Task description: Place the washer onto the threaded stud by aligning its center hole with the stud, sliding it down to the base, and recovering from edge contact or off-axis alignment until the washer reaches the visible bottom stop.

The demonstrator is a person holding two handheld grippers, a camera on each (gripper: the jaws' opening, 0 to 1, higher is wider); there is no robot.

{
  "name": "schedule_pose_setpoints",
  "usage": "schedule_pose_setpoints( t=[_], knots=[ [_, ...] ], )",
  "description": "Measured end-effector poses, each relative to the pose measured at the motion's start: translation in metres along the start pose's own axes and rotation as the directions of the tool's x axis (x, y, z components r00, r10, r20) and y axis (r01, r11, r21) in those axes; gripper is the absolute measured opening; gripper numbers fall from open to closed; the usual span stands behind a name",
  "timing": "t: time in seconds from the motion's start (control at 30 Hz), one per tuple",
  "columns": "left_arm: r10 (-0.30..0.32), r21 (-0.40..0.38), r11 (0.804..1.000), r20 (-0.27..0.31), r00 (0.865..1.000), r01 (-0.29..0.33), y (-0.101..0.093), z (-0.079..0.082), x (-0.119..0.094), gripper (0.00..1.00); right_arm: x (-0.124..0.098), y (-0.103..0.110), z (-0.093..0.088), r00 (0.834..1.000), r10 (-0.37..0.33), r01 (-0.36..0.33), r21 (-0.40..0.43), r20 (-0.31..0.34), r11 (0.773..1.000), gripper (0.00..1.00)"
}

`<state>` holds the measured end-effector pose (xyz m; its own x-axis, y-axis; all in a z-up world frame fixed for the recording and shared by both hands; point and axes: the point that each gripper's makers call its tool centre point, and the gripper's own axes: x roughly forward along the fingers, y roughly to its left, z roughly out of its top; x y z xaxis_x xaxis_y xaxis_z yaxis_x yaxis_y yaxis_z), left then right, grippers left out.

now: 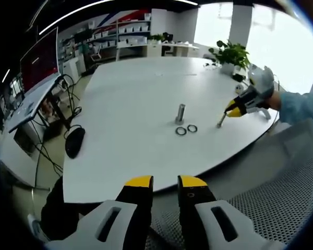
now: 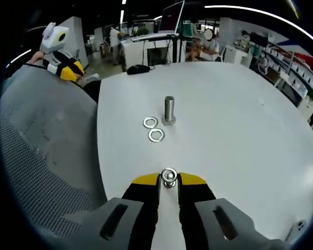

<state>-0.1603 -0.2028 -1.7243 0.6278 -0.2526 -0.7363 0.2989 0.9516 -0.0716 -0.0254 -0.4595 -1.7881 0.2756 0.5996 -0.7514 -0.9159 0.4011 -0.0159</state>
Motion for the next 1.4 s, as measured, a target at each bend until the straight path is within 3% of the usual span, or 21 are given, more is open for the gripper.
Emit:
schedule_pose_setpoints(
  t=[1.0,1.27,1.37,1.4],
  knots=[
    [-0.002,0.003,1.000,-0.002,1.000,0.002,0.000,0.000,0.000,0.16,0.001,-0.003,0.002,0.999,0.003,-0.004,-0.035,-0.039,0.999,0.14],
    [-0.002,0.003,1.000,-0.003,1.000,0.002,0.000,-0.001,0.000,0.16,-0.004,0.000,0.006,0.991,0.000,-0.024,-0.176,-0.136,0.984,0.14],
    [-0.001,0.002,1.000,-0.003,1.000,0.001,0.000,-0.001,0.000,0.16,-0.004,0.004,0.008,0.982,0.022,-0.066,-0.230,-0.190,0.971,0.14],
    [-0.002,0.002,1.000,-0.004,1.000,0.002,0.000,-0.001,0.000,0.16,-0.006,0.005,0.002,0.969,0.021,-0.080,-0.235,-0.247,0.969,0.14]
  ],
)
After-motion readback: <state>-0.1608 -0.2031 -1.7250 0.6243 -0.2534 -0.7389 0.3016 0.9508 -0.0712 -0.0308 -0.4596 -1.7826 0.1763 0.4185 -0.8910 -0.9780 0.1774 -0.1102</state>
